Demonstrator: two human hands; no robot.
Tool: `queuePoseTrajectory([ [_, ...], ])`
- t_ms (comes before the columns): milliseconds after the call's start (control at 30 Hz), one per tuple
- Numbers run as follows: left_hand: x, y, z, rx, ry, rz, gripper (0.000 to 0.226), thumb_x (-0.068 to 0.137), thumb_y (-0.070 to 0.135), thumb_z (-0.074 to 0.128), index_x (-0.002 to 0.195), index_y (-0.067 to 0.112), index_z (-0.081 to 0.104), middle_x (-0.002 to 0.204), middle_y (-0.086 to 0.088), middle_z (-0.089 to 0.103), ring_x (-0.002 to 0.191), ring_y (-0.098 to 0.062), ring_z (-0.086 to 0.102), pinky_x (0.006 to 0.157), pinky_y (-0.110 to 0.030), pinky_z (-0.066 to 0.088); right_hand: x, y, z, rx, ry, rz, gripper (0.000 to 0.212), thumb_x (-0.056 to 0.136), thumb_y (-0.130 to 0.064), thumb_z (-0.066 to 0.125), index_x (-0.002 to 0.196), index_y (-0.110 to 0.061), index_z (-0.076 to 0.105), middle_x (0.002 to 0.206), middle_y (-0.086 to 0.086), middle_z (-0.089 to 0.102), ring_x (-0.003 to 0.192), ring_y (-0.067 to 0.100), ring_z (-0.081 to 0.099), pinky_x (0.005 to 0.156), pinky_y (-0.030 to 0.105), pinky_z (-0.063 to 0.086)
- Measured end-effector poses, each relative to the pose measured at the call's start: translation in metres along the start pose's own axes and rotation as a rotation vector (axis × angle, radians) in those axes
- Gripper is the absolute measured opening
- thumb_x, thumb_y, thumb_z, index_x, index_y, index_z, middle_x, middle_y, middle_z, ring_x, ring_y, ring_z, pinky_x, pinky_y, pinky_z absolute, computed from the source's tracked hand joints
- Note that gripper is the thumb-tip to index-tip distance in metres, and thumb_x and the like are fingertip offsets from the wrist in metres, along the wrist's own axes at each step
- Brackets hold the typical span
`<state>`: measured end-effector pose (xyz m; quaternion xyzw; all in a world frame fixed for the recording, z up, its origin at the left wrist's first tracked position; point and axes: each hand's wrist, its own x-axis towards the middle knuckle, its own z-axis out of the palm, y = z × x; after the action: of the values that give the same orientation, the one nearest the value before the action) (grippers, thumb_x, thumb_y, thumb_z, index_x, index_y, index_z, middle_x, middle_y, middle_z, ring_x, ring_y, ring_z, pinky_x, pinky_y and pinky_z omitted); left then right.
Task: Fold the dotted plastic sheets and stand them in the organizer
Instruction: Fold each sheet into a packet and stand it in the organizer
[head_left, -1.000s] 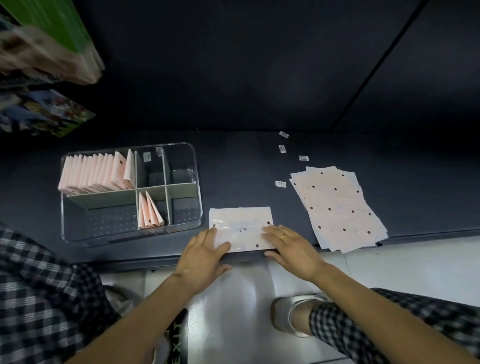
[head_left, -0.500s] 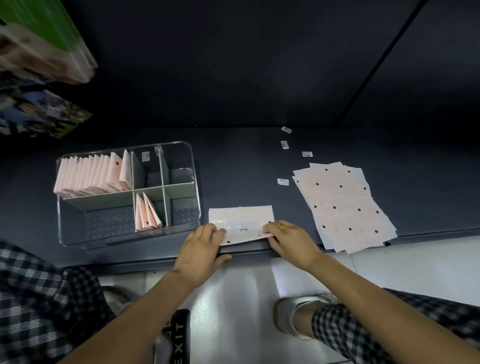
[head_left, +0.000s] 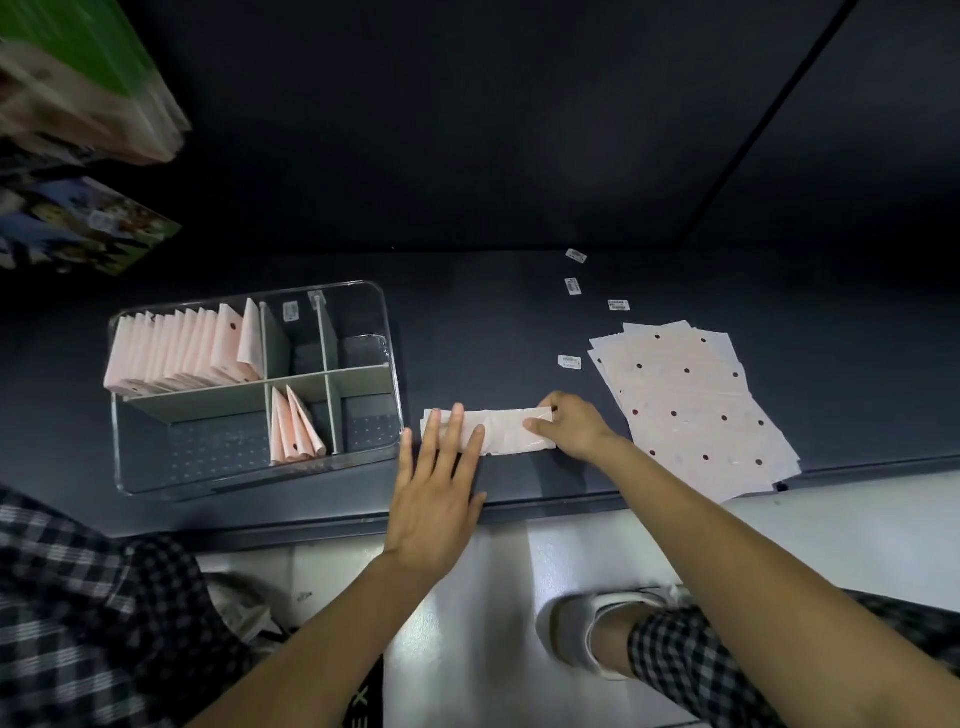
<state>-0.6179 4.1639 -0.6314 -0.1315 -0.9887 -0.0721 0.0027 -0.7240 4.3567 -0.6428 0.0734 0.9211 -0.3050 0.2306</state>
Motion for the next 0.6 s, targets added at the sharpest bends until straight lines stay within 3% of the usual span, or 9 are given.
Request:
queuePoseTrajectory([
  [167, 0.008, -0.004, 0.002, 0.011, -0.002, -0.078, 0.068, 0.082, 0.038, 0.067, 0.139, 0.008, 0.045, 0.152, -0.018, 0.027, 0.14, -0.04, 0.022, 0.112, -0.055, 0.015, 0.003, -0.002, -0.002, -0.002, -0.023, 0.045, 0.035, 0.087, -0.031, 0.065, 0.113, -0.01, 0.057, 0.121, 0.009, 0.06, 0.111, 0.024, 0.055, 0.082, 0.023, 0.037],
  [267, 0.007, -0.004, 0.012, 0.103, -0.141, 0.12, 0.07, 0.097, 0.046, 0.038, 0.151, 0.01, 0.011, 0.158, -0.011, -0.006, 0.141, -0.027, -0.02, 0.114, -0.043, -0.016, 0.003, -0.003, -0.002, -0.007, -0.025, 0.056, 0.034, 0.087, -0.03, 0.066, 0.112, -0.009, 0.056, 0.12, 0.009, 0.06, 0.111, 0.025, 0.055, 0.085, 0.025, 0.039],
  [333, 0.01, -0.004, 0.019, 0.096, -0.203, 0.171, 0.072, 0.099, 0.05, 0.028, 0.15, 0.014, -0.007, 0.157, -0.008, -0.019, 0.138, -0.023, -0.03, 0.11, -0.036, -0.025, 0.003, -0.003, -0.002, -0.006, -0.019, 0.056, 0.034, 0.087, -0.029, 0.066, 0.112, -0.009, 0.056, 0.119, 0.01, 0.06, 0.11, 0.025, 0.055, 0.086, 0.026, 0.04],
  [433, 0.017, -0.005, 0.023, 0.036, -0.284, 0.112, 0.076, 0.097, 0.057, 0.025, 0.149, 0.019, -0.015, 0.156, -0.01, -0.022, 0.143, -0.025, -0.021, 0.114, -0.035, -0.016, 0.002, -0.004, 0.0, 0.009, -0.013, 0.064, 0.032, 0.087, -0.028, 0.066, 0.111, -0.01, 0.055, 0.118, 0.01, 0.06, 0.108, 0.025, 0.055, 0.084, 0.026, 0.041],
  [600, 0.021, -0.006, 0.027, 0.054, -0.399, 0.081, 0.075, 0.093, 0.064, 0.017, 0.147, 0.027, -0.019, 0.152, -0.021, -0.027, 0.141, -0.032, -0.025, 0.117, -0.04, -0.011, -0.001, -0.006, 0.002, 0.015, 0.022, 0.055, 0.03, 0.088, -0.028, 0.064, 0.11, -0.011, 0.052, 0.115, 0.009, 0.061, 0.105, 0.025, 0.056, 0.083, 0.028, 0.041],
])
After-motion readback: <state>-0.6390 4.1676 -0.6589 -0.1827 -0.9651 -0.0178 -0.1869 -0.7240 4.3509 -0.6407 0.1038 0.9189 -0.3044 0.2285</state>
